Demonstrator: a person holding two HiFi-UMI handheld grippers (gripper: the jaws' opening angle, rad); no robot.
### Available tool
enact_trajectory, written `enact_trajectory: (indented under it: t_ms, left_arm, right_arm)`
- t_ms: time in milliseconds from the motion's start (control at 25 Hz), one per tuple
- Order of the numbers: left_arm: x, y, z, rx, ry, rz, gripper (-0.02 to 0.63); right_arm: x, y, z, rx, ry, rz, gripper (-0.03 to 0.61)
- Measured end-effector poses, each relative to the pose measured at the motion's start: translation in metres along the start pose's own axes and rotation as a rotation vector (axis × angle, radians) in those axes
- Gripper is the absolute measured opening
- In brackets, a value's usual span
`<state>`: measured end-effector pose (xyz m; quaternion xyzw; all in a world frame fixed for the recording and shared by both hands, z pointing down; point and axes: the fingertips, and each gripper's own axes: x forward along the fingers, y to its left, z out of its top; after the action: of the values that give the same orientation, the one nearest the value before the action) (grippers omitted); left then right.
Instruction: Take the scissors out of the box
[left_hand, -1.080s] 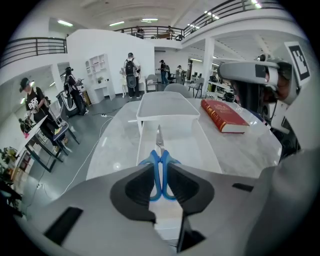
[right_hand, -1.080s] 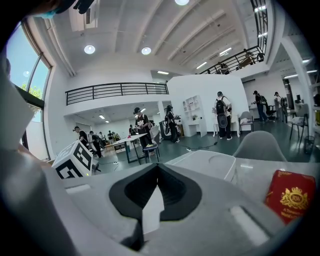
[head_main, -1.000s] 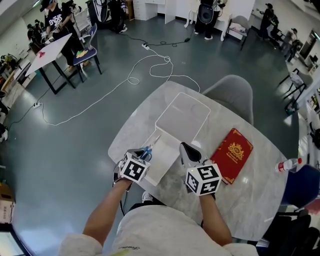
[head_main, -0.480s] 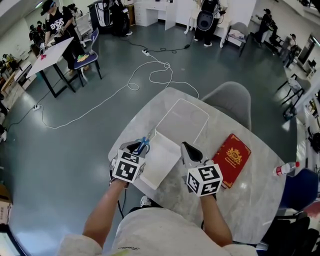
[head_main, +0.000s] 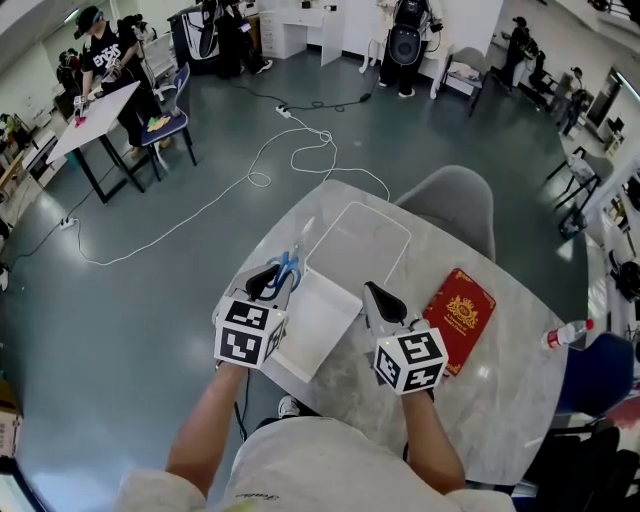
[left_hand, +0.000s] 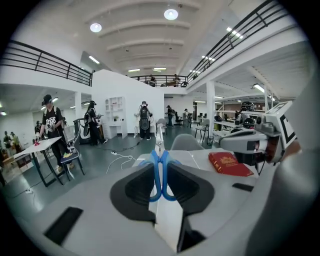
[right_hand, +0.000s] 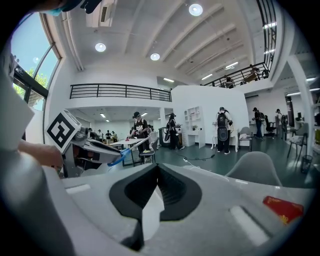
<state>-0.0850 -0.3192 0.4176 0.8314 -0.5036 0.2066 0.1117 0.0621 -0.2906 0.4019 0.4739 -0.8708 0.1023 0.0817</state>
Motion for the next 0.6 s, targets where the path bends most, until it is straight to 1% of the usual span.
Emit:
enact_trajectory:
  t_ms: [160, 400, 600]
  left_arm:
    - [-0.002, -0.002, 0.009, -0.033, -0.071, -0.017, 0.081]
    - [-0.011, -0.001, 0.023, -0.032, -0.16, 0.012, 0.081]
    - [-0.016, -0.003, 0.024, -0.039, -0.218, 0.029, 0.081]
  right_arm:
    - [-0.003, -0.001, 0.003, -0.008, -0.01, -0.007, 0.006]
    - [-0.008, -0.004, 0.009, -0.015, -0.022, -0.027, 0.005]
    - [-0.011, -0.007, 0.011, -0.02, -0.032, -0.05, 0.005]
